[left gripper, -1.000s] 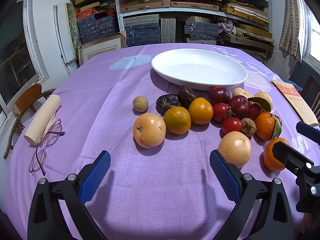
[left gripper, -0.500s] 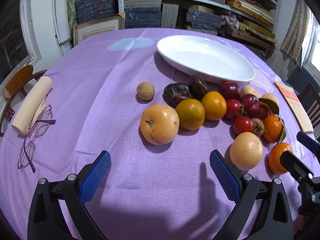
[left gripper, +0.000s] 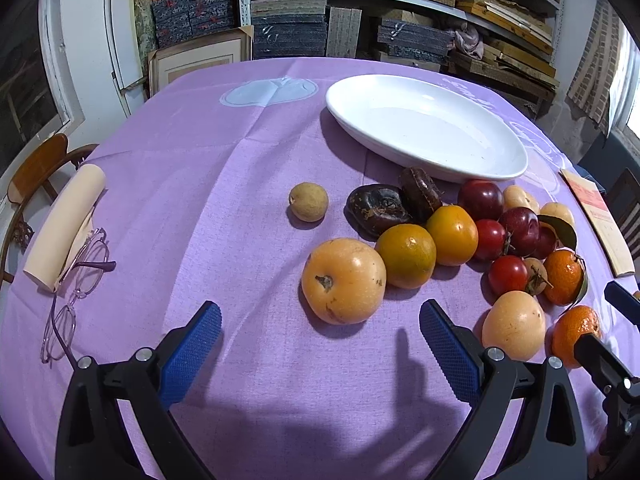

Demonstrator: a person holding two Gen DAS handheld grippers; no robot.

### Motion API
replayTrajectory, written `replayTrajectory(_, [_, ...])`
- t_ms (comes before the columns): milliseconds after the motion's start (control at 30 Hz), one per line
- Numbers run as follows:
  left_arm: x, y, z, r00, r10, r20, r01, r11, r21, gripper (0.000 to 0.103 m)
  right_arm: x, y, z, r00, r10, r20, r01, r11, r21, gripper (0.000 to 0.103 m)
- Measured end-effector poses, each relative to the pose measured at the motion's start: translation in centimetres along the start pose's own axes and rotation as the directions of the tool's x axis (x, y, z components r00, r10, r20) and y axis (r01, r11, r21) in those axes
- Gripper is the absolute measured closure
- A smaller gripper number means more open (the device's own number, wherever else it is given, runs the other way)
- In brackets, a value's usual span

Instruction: Organize fruits

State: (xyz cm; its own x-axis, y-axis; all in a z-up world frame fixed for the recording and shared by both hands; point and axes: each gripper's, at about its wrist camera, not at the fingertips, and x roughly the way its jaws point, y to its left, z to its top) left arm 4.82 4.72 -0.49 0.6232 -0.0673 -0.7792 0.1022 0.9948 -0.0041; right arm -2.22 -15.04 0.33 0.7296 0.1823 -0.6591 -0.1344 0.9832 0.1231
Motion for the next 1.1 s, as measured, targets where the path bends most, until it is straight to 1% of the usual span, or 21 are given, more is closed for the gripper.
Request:
replayTrajectory(167, [-0.6,-0.5,0.0,1.0,0.011,0.027,-0.01,1.0,-0.002,0.003,0.1,0.0,0.0,1.0,0.001,0.0,-0.001,1.0,0.002,0.004])
replayTrajectory(267, [-0.9,-0.9,0.0,1.0,0.0,0.029,0.001,1.0,-0.015,0.003,0.1,0.0,0.0,1.0,0.0,0.0,0.0,1.0,0.002,0.004])
replayTrajectory(633, [-0.8,-0.8,0.1,1.0,0.006,0.029,-0.006,1.0,-0.013,0.003,0.1,0.0,0.0,1.0,0.0,0.001,0.0,1.0,0.005,0.004])
replayTrajectory(933, [-0.6,-1.1,0.1,0.999,0.035,0.037,-0.034,0.999,-0.009,0.003,0.1,0.0,0.0,1.0,0.001,-0.001,-0.001,1.0,0.003,0.004])
replayTrajectory(1100, [-0.6,-1.0,0.1,0.999,0.034,0.038,-0.034,0.999,-0.01,0.003,0.1,0.0,0.0,1.0,0.0,-0.002,0.0,1.0,0.004,0.004])
